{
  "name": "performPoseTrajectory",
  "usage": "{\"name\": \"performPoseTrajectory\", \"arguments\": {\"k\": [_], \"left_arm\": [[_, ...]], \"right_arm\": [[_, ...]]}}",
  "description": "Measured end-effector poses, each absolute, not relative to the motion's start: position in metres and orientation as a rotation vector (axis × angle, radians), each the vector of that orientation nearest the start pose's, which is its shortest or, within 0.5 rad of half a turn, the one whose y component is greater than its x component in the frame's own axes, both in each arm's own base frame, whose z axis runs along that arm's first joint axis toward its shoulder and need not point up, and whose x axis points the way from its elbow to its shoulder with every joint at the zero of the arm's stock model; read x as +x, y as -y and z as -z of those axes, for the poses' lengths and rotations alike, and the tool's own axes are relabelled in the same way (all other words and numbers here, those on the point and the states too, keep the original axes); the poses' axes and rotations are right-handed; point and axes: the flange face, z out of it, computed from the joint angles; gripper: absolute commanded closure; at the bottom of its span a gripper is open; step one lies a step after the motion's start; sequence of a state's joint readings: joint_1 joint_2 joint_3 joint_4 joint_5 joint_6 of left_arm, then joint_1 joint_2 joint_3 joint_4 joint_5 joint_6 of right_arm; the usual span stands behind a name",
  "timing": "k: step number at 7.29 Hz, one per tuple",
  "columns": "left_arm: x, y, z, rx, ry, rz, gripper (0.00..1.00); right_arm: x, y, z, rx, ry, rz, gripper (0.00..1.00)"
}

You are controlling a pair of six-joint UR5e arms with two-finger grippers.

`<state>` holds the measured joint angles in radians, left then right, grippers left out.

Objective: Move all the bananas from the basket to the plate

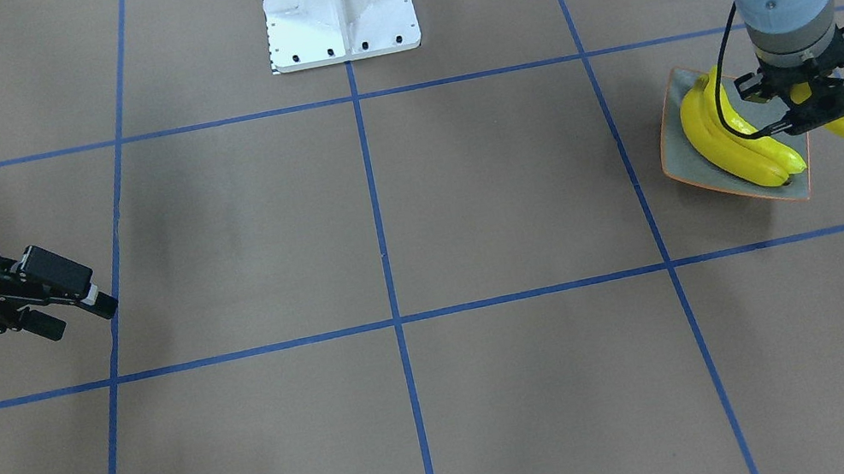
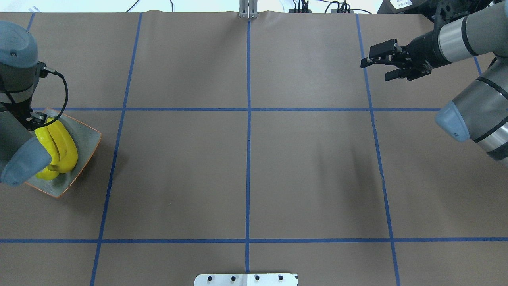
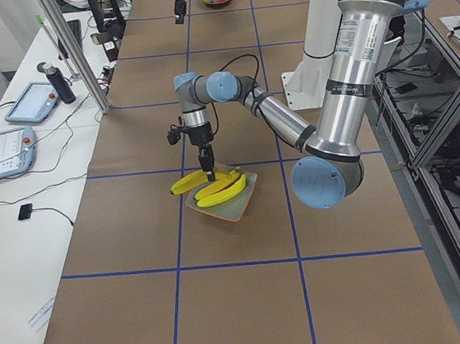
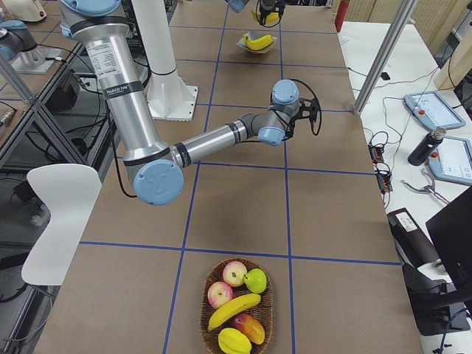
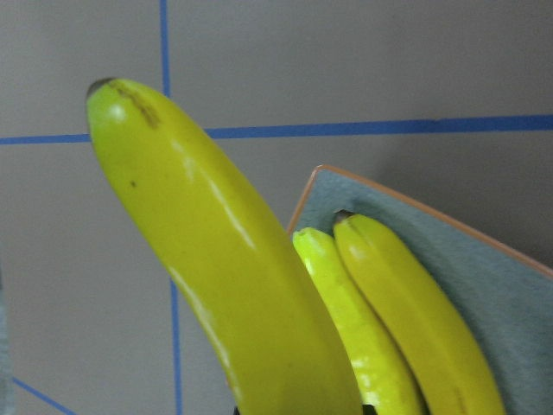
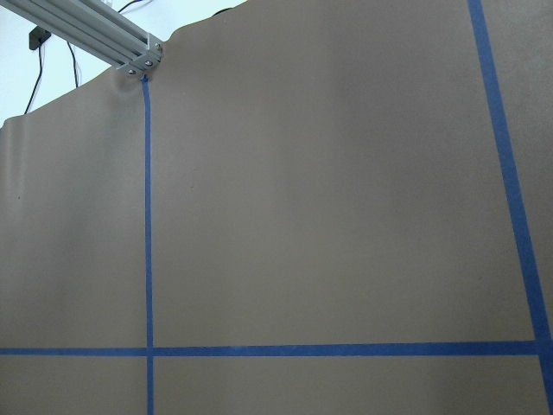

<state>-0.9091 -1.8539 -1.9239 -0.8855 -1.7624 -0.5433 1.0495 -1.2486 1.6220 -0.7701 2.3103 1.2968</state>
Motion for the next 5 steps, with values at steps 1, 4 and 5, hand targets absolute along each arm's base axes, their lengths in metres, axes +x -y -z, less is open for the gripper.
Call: {"name": "performPoseTrajectory", "arguments": {"k": [1,4,5], "left_arm": [[0.234,0.483,-0.461,-0.183,-0.099,-0.177,1.00],[0.272,0.478,-0.483,-0.242,-0.071,-0.248,1.00],[0.281,0.474,-0.483,-0.252,-0.073,-0.255,1.00]], "right_arm": [[-0.245,0.559,-0.359,0.172,1.273,-0.232,0.00],[-0.244,0.558,-0.360,0.171,1.273,-0.231,0.00],[-0.244,0.558,-0.360,0.171,1.273,-0.231,0.00]]}}
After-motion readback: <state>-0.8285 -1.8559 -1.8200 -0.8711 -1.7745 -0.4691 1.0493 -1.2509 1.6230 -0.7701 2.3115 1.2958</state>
